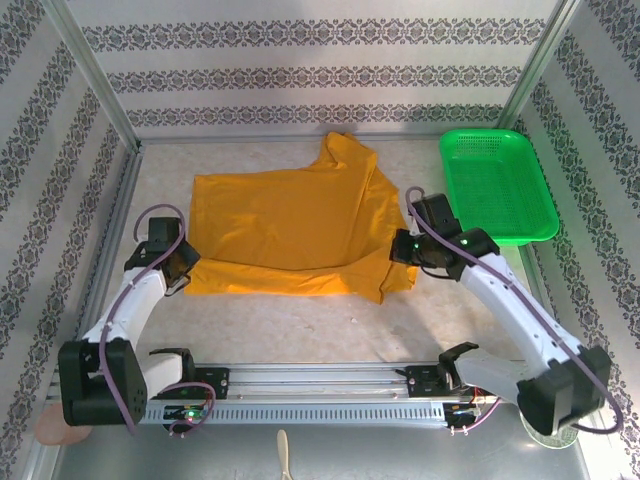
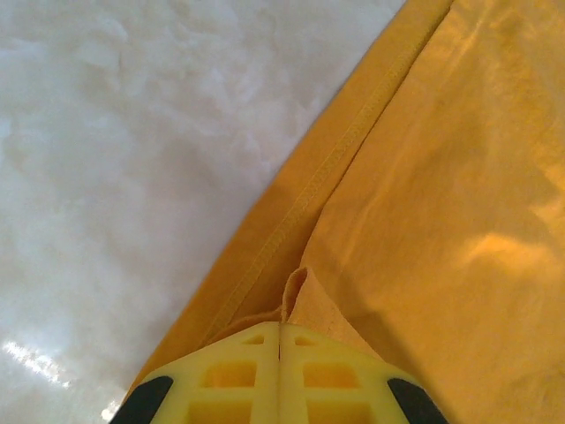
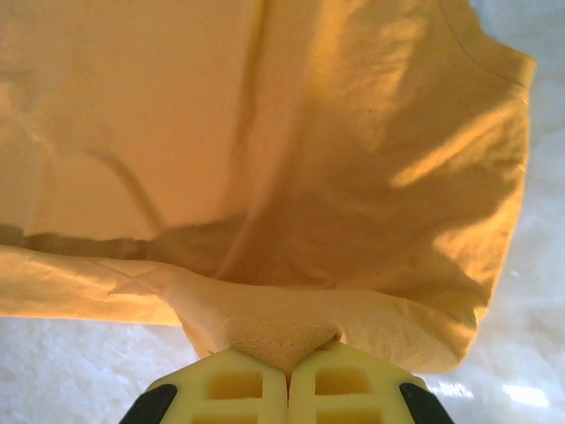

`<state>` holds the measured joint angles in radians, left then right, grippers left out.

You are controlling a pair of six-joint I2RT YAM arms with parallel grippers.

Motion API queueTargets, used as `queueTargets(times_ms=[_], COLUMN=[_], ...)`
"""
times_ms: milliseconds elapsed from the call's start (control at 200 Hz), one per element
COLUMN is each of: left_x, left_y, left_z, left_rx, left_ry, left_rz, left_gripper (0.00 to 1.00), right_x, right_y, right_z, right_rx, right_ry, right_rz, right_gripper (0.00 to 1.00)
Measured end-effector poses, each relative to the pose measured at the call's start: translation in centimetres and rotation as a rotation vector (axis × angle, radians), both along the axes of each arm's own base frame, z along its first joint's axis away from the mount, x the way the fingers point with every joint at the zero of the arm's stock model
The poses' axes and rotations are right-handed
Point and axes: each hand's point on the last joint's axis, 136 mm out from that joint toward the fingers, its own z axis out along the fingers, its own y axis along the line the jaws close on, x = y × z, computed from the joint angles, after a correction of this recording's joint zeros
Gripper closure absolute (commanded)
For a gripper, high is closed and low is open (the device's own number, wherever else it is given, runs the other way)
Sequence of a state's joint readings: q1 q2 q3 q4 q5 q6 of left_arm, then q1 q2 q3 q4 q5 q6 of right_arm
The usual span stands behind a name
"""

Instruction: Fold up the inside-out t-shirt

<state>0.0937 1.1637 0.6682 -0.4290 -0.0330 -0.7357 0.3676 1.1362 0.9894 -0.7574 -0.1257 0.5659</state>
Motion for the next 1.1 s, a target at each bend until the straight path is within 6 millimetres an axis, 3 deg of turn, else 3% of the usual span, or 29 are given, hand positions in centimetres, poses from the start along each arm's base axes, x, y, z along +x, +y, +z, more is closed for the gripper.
queueTargets(times_ms=[385, 405, 430, 465, 505, 625, 684, 774, 894, 994, 1099], left_x=[4.9, 5.1, 5.3, 5.7, 6.1, 7.6, 8.3, 9.1, 9.1, 8.4, 6.7], left_y=[0.6, 0.6, 0.6, 0.6, 0.7, 0.8, 0.8, 0.9, 0.3, -0.6, -2.2], left_z=[-2.2, -2.3, -2.5, -2.8, -3.1, -3.1, -2.4, -0.9, 1.8, 4.0, 4.0], left_rx=[0.005, 0.004, 0.004, 0.004, 0.003, 0.006, 0.010, 0.014, -0.002, -0.036, -0.085], left_ry=[0.028, 0.029, 0.033, 0.038, 0.043, 0.046, 0.028, -0.014, -0.087, -0.149, -0.157], left_rz=[-0.002, -0.001, -0.001, -0.001, -0.002, -0.010, -0.017, -0.019, -0.041, -0.073, -0.121], left_gripper=[1.00, 1.00, 1.00, 0.91, 0.76, 0.44, 0.33, 0.28, 0.24, 0.23, 0.22], right_x=[7.3, 7.8, 8.4, 9.3, 10.2, 12.4, 12.3, 11.4, 7.6, 4.4, 2.0], right_y=[-1.0, -1.1, -1.2, -1.3, -1.3, -0.9, -0.9, -0.6, 0.7, 1.5, 1.3], right_z=[-3.0, -3.2, -3.4, -3.6, -3.7, -2.9, -2.0, -0.1, 0.8, -1.6, -6.1], right_rx=[0.004, 0.006, 0.009, 0.016, 0.020, 0.029, 0.033, 0.044, 0.057, 0.047, 0.012], right_ry=[0.044, 0.046, 0.047, 0.051, 0.051, 0.008, -0.016, -0.071, -0.112, -0.065, 0.049], right_rz=[-0.046, -0.052, -0.058, -0.067, -0.070, -0.068, -0.066, -0.052, -0.007, 0.027, 0.029], right_gripper=[1.00, 0.94, 0.79, 0.63, 0.55, 0.49, 0.49, 0.49, 0.48, 0.48, 0.48])
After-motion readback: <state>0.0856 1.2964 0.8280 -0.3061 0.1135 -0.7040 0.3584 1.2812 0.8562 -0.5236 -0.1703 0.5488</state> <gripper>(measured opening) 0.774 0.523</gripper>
